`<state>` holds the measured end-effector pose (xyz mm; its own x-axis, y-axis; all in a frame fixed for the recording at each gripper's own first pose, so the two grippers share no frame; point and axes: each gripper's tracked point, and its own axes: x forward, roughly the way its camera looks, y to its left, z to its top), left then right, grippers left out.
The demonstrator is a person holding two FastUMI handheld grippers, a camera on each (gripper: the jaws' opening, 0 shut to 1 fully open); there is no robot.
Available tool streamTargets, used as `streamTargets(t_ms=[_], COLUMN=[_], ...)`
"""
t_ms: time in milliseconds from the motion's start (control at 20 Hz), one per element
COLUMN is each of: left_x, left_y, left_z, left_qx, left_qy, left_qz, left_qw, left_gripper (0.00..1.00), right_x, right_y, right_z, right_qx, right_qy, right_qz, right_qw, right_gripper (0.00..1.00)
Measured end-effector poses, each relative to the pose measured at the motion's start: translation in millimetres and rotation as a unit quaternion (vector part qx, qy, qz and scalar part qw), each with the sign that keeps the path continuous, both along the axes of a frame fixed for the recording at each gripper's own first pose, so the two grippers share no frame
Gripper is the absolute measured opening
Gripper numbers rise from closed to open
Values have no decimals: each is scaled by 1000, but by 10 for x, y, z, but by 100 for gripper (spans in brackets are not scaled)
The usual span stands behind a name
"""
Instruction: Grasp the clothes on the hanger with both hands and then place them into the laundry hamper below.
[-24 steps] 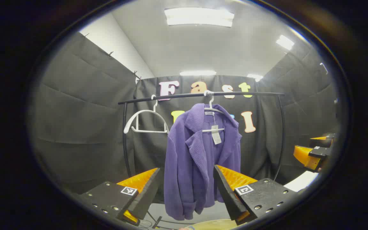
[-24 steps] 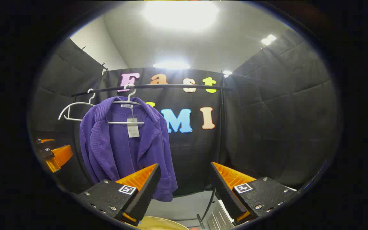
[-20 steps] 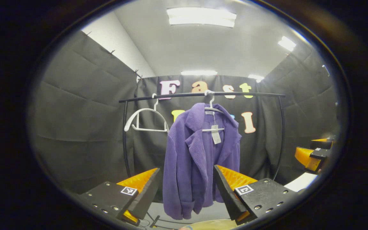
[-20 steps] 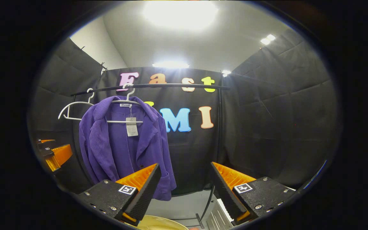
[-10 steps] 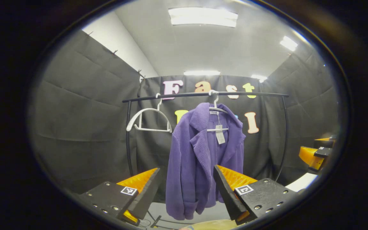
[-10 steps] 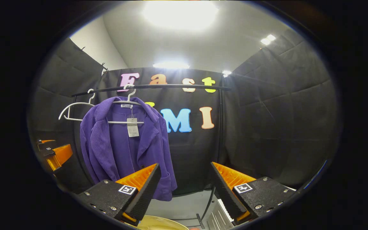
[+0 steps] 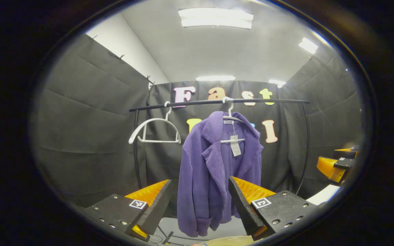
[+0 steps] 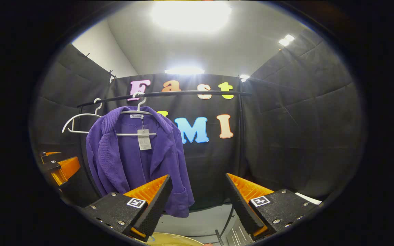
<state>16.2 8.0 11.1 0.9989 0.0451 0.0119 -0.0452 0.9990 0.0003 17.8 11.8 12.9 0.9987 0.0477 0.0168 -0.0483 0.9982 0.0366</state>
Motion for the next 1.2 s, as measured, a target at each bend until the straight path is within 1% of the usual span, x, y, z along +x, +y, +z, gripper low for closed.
streamTargets(t_ms=[50, 200, 400, 450, 500, 650, 700, 750, 800, 950, 1000, 1050, 1200], left_x=[10, 121, 312, 364, 427, 610, 684, 762, 827, 956, 977, 1003, 1135], left_y=[-3, -79, -163, -188, -195, -218, -234, -239, -230, -215, -205, -197, -215], left_z=[67, 198, 373, 413, 440, 492, 479, 462, 446, 374, 353, 340, 275], left_qx=[-2, -4, -15, -15, -13, 6, 12, 16, 20, 22, 22, 23, 30], left_qy=[-8, -21, -30, -33, -35, -41, -40, -38, -36, -26, -22, -20, -14], left_qz=[2, 6, 24, 28, 32, 53, 57, 62, 67, 82, 87, 92, 104], left_qw=[1000, 1000, 999, 999, 999, 998, 997, 997, 997, 996, 996, 995, 994], left_gripper=[100, 100, 99, 99, 99, 99, 94, 94, 99, 99, 99, 99, 99], right_x=[57, 227, 511, 592, 671, 917, 993, 1078, 1158, 1415, 1489, 1568, 1801], right_y=[21, 125, 239, 264, 298, 433, 476, 523, 568, 695, 732, 771, 839], right_z=[48, 226, 462, 512, 543, 620, 643, 662, 672, 633, 610, 599, 544], right_qx=[2, 4, 12, 15, 18, 37, 46, 55, 60, 55, 54, 54, 58], right_qy=[-7, -29, -56, -60, -63, -65, -64, -63, -63, -59, -57, -55, -47], right_qz=[6, 26, 54, 61, 68, 99, 109, 119, 127, 147, 153, 158, 168], right_qw=[1000, 999, 997, 996, 996, 992, 991, 989, 988, 986, 985, 984, 983], right_gripper=[95, 95, 95, 93, 95, 95, 95, 95, 95, 94, 92, 94, 95])
